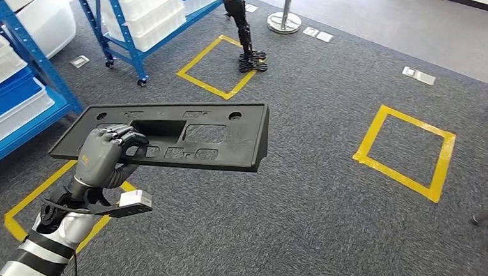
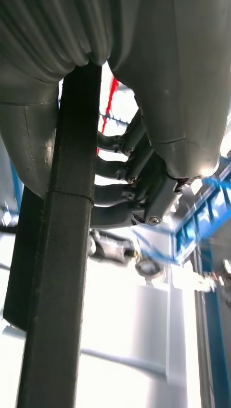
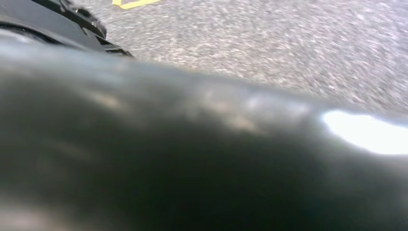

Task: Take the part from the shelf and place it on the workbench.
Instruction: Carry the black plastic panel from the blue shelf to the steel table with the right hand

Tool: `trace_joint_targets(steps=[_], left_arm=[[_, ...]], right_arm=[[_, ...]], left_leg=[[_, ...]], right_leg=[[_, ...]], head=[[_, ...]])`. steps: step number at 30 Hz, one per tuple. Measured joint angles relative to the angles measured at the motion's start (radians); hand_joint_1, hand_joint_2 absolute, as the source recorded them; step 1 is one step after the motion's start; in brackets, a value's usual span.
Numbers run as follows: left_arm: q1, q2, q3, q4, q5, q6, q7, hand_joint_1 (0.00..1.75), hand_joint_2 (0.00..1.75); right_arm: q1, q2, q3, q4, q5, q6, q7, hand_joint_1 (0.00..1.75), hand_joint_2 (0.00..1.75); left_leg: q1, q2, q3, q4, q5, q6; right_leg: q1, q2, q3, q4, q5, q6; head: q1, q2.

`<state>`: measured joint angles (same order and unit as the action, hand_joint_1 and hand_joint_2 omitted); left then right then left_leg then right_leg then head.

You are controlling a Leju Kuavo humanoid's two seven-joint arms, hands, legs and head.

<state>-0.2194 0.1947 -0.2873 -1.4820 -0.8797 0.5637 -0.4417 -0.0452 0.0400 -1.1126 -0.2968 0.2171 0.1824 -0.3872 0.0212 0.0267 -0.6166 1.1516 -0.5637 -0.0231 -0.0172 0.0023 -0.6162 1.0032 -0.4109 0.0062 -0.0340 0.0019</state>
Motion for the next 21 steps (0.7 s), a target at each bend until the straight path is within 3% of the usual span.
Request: trace_joint_targets(steps=[2, 3, 4, 5, 7, 9, 11, 12, 14, 16, 18, 19, 21], left_arm=[[0.003, 0.004, 0.0, 0.004, 0.0, 0.0, 0.0, 1.75, 1.75], [0.005, 0.005, 0.0, 0.006, 0.0, 0.0, 0.0, 1.75, 1.75], [0.006, 0.005, 0.0, 0.007, 0.0, 0.0, 0.0, 1.75, 1.75], [0.006, 0.005, 0.0, 0.007, 0.0, 0.0, 0.0, 1.75, 1.75], [0.005, 0.005, 0.0, 0.008, 0.0, 0.0, 0.0, 1.75, 1.75], [0.004, 0.006, 0.0, 0.009, 0.0, 0.0, 0.0, 1.75, 1.75], [0.003, 0.006, 0.0, 0.01, 0.0, 0.0, 0.0, 1.75, 1.75], [0.001, 0.006, 0.0, 0.01, -0.001, 0.0, 0.0, 1.75, 1.75], [-0.003, 0.006, 0.0, 0.01, -0.001, -0.001, 0.0, 1.75, 1.75], [-0.005, 0.007, 0.0, 0.011, -0.002, -0.001, -0.001, 1.75, 1.75], [-0.005, 0.009, 0.0, 0.013, -0.002, -0.002, -0.001, 1.75, 1.75], [-0.005, 0.009, 0.0, 0.014, -0.002, -0.003, -0.001, 1.75, 1.75], [-0.005, 0.009, 0.0, 0.015, -0.002, -0.003, -0.001, 1.75, 1.75]], right_arm=[[-0.001, 0.0, -0.001, 0.0, 0.0, 0.001, 0.0, 0.0, 0.0], [-0.001, 0.0, -0.002, 0.0, 0.0, 0.002, 0.001, 0.0, 0.0], [0.0, 0.0, -0.002, 0.0, 0.0, 0.002, 0.001, 0.0, 0.0], [0.0, 0.0, -0.002, 0.0, 0.0, 0.002, 0.001, 0.0, 0.0], [-0.001, 0.001, -0.003, 0.0, 0.0, 0.004, 0.002, 0.0, 0.0], [-0.002, 0.002, -0.004, 0.0, 0.001, 0.006, 0.002, 0.0, 0.0], [0.001, 0.003, -0.005, 0.0, 0.001, 0.007, 0.002, 0.0, 0.0], [0.004, 0.004, -0.006, 0.001, 0.001, 0.008, 0.002, 0.0, 0.0], [0.003, 0.006, -0.009, 0.002, 0.001, 0.009, 0.002, 0.0, 0.0], [-0.001, 0.008, -0.01, 0.002, 0.002, 0.011, 0.002, 0.0, 0.0], [-0.002, 0.009, -0.01, 0.002, 0.002, 0.013, 0.002, 0.0, 0.0], [-0.001, 0.01, -0.01, 0.002, 0.002, 0.014, 0.002, 0.0, 0.0], [-0.001, 0.01, -0.011, 0.003, 0.003, 0.015, 0.002, 0.0, 0.0]], left_leg=[[-0.001, -0.027, -0.068, 0.129, -0.051, 0.001], [-0.001, -0.03, -0.087, 0.157, -0.051, 0.002], [0.0, -0.032, -0.086, 0.144, -0.029, 0.003], [0.001, -0.035, -0.067, 0.094, 0.008, 0.005], [0.005, -0.073, -0.008, -0.042, 0.077, 0.007], [0.006, -0.102, 0.021, -0.11, 0.099, 0.009], [0.001, -0.088, 0.021, -0.117, 0.099, 0.017], [0.001, -0.077, 0.024, -0.121, 0.102, 0.024], [0.003, -0.053, 0.032, -0.131, 0.107, 0.037], [-0.001, -0.028, 0.034, -0.133, 0.106, 0.045], [-0.004, -0.001, 0.034, -0.133, 0.104, 0.046], [-0.004, 0.011, 0.035, -0.133, 0.102, 0.046], [-0.003, 0.033, 0.038, -0.133, 0.098, 0.041]], right_leg=[[0.003, 0.026, 0.002, 0.0, -0.001, -0.006], [0.005, 0.041, 0.003, 0.001, -0.002, -0.007], [0.005, 0.056, 0.004, 0.002, -0.002, -0.007], [0.006, 0.071, 0.006, 0.003, -0.002, -0.007], [0.006, 0.098, 0.006, 0.007, -0.004, -0.003], [0.007, 0.119, -0.002, 0.008, -0.003, 0.007], [0.004, 0.138, -0.013, 0.005, 0.001, 0.02], [0.004, 0.134, -0.018, 0.008, 0.0, 0.026], [0.008, 0.086, -0.049, 0.062, -0.024, 0.029], [0.009, 0.027, -0.117, 0.192, -0.076, 0.024], [0.004, 0.008, -0.173, 0.293, -0.106, 0.028], [0.002, 0.005, -0.173, 0.291, -0.099, 0.035], [-0.001, -0.016, -0.108, 0.17, -0.053, 0.052]], head=[[-0.002, 0.0], [-0.002, 0.0], [-0.002, 0.0], [-0.002, 0.0], [-0.001, 0.0], [-0.001, 0.0], [-0.001, 0.0], [-0.001, 0.0], [0.004, 0.0], [0.009, 0.0], [0.01, 0.0], [0.01, 0.0], [0.01, 0.0]])
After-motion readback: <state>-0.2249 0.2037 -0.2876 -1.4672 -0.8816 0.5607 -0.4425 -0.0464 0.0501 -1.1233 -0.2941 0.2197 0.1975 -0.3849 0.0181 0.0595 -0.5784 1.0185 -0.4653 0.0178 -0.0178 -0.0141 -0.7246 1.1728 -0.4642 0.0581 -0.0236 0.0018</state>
